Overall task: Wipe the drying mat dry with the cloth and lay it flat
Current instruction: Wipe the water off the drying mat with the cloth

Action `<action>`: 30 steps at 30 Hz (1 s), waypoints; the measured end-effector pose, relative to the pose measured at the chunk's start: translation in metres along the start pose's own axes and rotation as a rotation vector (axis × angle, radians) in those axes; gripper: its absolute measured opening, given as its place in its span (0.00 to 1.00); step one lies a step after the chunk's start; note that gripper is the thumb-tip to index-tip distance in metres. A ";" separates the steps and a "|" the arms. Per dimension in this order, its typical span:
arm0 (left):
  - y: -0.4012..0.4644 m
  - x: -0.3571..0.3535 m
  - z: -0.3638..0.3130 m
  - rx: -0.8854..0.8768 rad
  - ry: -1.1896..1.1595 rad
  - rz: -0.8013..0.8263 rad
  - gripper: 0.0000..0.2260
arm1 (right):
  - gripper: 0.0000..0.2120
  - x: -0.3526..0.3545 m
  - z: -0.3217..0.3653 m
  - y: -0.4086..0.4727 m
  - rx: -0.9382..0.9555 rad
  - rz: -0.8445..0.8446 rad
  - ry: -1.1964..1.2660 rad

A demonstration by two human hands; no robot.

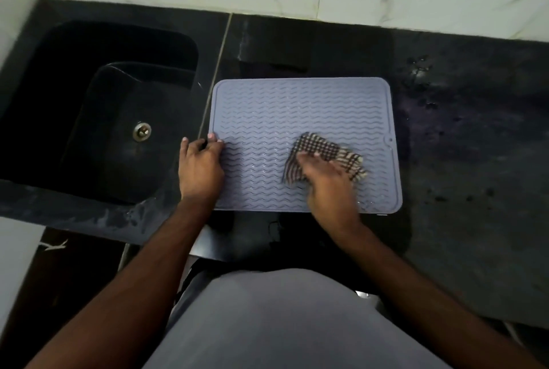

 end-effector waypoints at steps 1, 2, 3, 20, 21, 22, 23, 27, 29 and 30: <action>0.002 -0.001 0.001 -0.006 0.014 0.022 0.14 | 0.32 -0.016 0.012 -0.002 0.068 0.054 -0.076; 0.003 -0.001 0.001 -0.018 0.033 0.044 0.14 | 0.33 -0.028 0.023 -0.003 0.128 0.098 -0.143; 0.003 0.000 0.001 -0.033 0.052 0.067 0.15 | 0.33 -0.038 0.030 -0.001 0.163 0.134 -0.200; 0.014 0.035 -0.011 -0.245 0.333 0.389 0.20 | 0.14 0.040 -0.031 0.007 -0.094 -0.037 -0.783; 0.015 0.035 -0.009 -0.247 0.319 0.395 0.20 | 0.13 0.044 -0.031 0.008 -0.165 -0.023 -0.788; 0.017 0.034 -0.007 -0.250 0.312 0.398 0.19 | 0.14 0.049 -0.031 0.008 -0.232 -0.036 -0.772; 0.018 0.033 -0.007 -0.250 0.311 0.409 0.19 | 0.16 0.055 -0.030 0.005 -0.291 -0.061 -0.730; 0.019 0.032 -0.020 -0.229 0.272 0.400 0.21 | 0.29 0.078 -0.031 -0.016 -0.383 -0.285 -0.380; 0.017 0.033 -0.036 -0.261 0.184 0.356 0.27 | 0.31 0.085 -0.038 -0.027 -0.454 -0.418 -0.091; 0.017 0.033 -0.046 -0.303 0.122 0.331 0.30 | 0.30 0.087 -0.042 -0.031 -0.493 -0.470 0.044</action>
Point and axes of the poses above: each hand's wrist, its own y-axis towards the middle knuckle, its own x-axis out of the back of the hand, z = x × y, the point moved 3 cm from there along y, towards the middle knuckle, and after that the axes turned 5 degrees about -x, right-handed, at the moved point
